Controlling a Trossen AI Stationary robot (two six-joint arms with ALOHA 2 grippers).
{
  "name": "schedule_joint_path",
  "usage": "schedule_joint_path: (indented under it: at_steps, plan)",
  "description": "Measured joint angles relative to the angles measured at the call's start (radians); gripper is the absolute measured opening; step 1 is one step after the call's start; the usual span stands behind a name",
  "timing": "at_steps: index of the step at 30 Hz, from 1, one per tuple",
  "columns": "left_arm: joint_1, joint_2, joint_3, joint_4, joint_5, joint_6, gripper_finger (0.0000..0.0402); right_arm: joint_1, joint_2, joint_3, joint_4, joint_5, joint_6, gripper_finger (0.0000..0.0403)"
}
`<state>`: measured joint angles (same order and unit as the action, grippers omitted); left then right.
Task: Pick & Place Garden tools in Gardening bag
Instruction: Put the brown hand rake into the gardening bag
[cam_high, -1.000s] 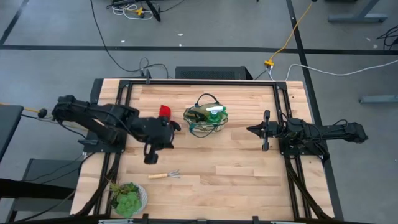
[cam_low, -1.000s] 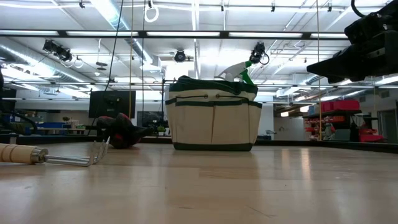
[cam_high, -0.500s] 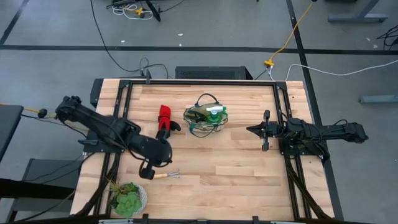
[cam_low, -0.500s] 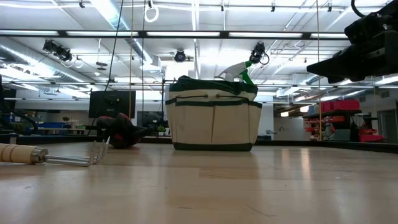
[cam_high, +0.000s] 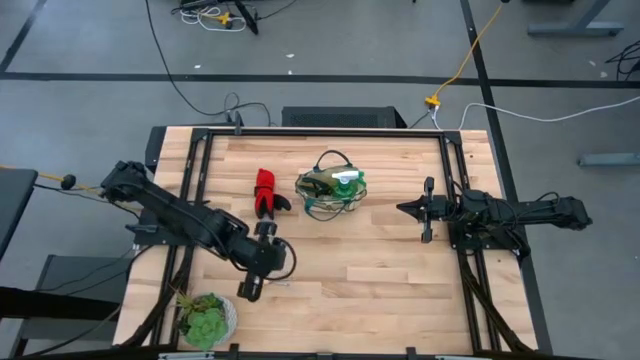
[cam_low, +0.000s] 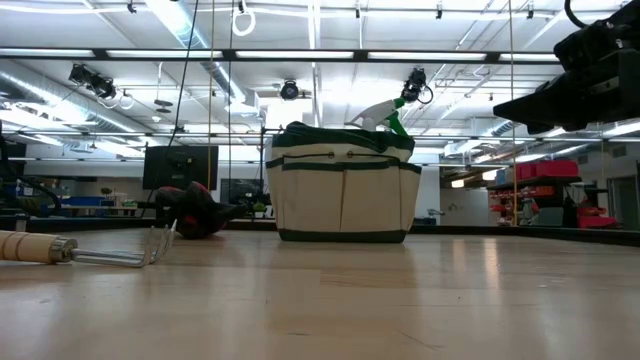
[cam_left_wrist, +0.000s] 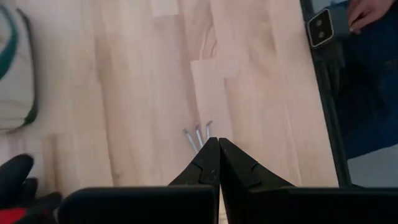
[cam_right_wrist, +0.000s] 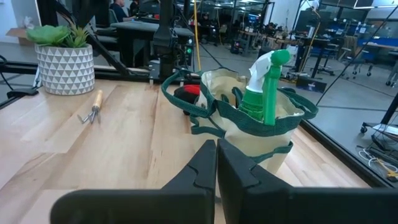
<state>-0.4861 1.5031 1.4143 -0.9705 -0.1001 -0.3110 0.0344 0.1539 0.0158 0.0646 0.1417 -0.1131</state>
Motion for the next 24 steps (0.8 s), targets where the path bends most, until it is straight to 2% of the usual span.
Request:
schedule_joint_path:
  at_steps: [18, 24]
  plan:
    - [-0.051, 0.051, 0.000, -0.004, 0.029, -0.080, 0.0003, 0.000, 0.000, 0.000, 0.002, 0.000, 0.000, 0.0016]
    - [-0.049, 0.050, 0.000, -0.004, 0.034, -0.090, 0.0034, 0.000, 0.000, 0.000, 0.002, 0.000, 0.000, 0.0016]
